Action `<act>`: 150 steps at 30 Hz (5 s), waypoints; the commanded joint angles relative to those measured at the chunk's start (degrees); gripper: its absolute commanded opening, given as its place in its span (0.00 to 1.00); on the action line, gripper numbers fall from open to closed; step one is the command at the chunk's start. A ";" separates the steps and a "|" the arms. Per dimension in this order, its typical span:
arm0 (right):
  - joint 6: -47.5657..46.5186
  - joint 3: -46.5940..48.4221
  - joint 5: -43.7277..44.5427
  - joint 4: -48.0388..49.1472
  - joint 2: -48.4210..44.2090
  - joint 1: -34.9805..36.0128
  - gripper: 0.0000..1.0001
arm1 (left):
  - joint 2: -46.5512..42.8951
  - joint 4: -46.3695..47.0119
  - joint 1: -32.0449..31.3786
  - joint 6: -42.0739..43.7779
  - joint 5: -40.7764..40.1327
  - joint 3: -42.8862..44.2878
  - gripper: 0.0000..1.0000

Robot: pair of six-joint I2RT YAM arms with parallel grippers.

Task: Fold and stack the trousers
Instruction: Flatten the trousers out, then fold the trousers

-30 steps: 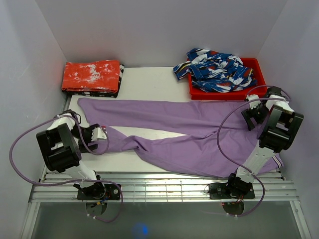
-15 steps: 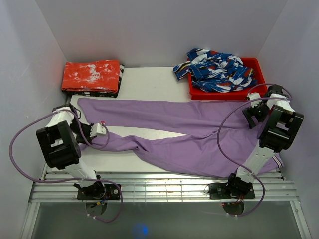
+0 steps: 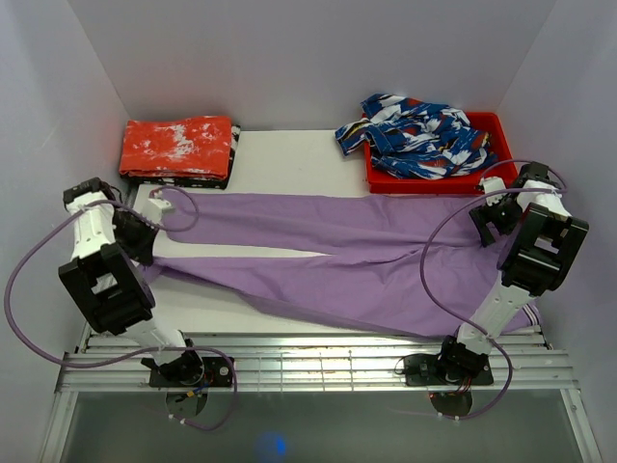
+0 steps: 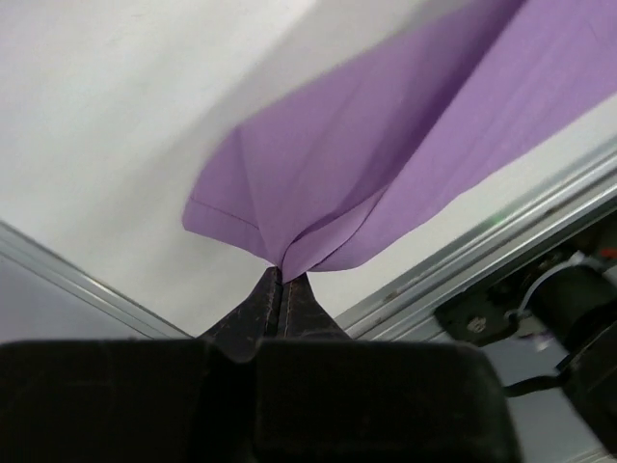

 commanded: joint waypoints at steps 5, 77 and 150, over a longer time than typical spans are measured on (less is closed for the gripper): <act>-0.64 2.18 -2.83 -0.47 -3.33 -0.12 0.96 | 12.11 -2.23 3.15 -37.47 7.51 17.02 0.00; 1.30 -10.31 -4.68 -3.28 -5.09 -8.12 0.54 | 16.27 33.55 7.89 -39.72 -5.93 -2.92 0.00; -20.94 22.83 -19.71 -11.28 8.97 0.31 0.68 | 44.99 14.74 -0.10 10.99 21.93 47.70 0.87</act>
